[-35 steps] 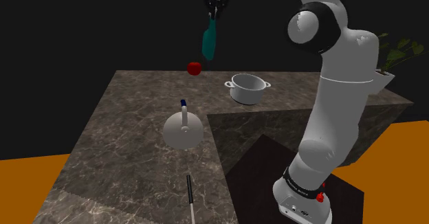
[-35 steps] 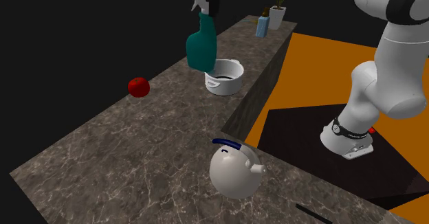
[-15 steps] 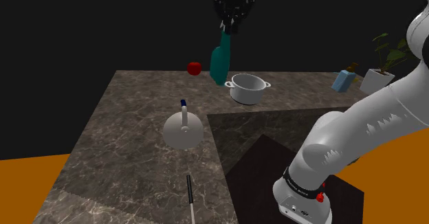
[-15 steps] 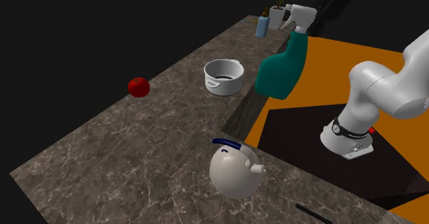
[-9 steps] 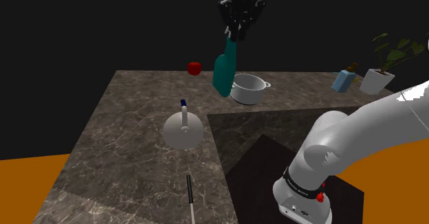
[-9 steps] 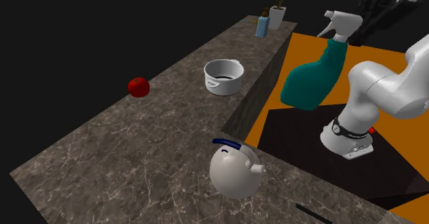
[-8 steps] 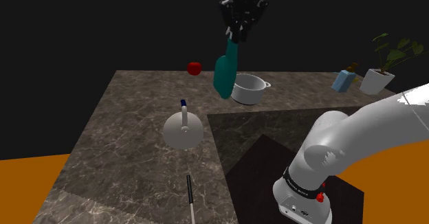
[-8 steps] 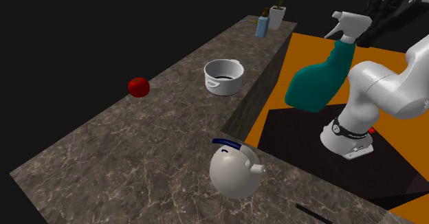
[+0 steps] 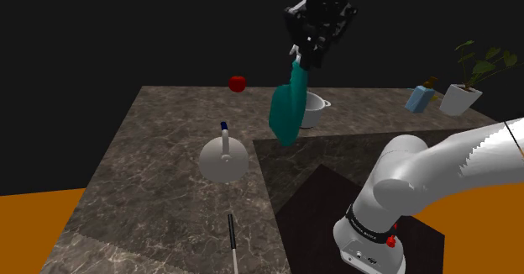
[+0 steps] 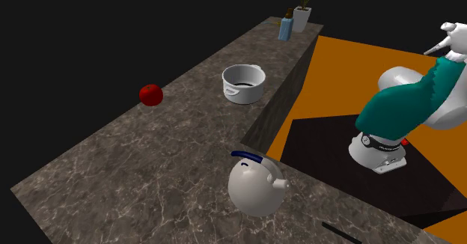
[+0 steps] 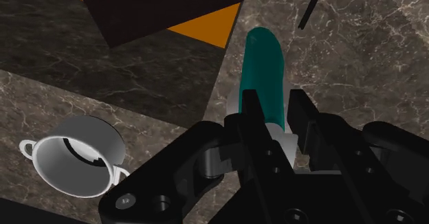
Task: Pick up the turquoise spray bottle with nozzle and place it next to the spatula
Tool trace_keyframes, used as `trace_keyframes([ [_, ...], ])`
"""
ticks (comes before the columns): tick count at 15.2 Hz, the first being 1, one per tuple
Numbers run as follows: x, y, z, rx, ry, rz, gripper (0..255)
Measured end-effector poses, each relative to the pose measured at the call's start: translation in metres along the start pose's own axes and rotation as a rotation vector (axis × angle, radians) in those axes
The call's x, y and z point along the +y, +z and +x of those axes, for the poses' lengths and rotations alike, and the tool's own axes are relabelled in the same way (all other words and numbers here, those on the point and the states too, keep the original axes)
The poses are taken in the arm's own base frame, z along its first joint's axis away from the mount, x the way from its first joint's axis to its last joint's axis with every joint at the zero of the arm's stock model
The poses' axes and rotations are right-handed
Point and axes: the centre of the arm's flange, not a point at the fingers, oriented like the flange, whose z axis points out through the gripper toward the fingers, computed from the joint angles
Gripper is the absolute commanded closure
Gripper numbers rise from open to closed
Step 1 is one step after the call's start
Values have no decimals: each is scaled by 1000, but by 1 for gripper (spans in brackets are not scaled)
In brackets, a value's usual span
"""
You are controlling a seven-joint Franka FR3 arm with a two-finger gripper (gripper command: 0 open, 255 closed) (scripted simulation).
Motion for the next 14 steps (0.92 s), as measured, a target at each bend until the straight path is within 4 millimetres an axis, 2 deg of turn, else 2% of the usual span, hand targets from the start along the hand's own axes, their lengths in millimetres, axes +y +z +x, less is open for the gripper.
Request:
trace_keyframes([
  [10,-47,-13,-123,0,0,0,255],
  [14,-60,-20,-174,0,0,0,255],
])
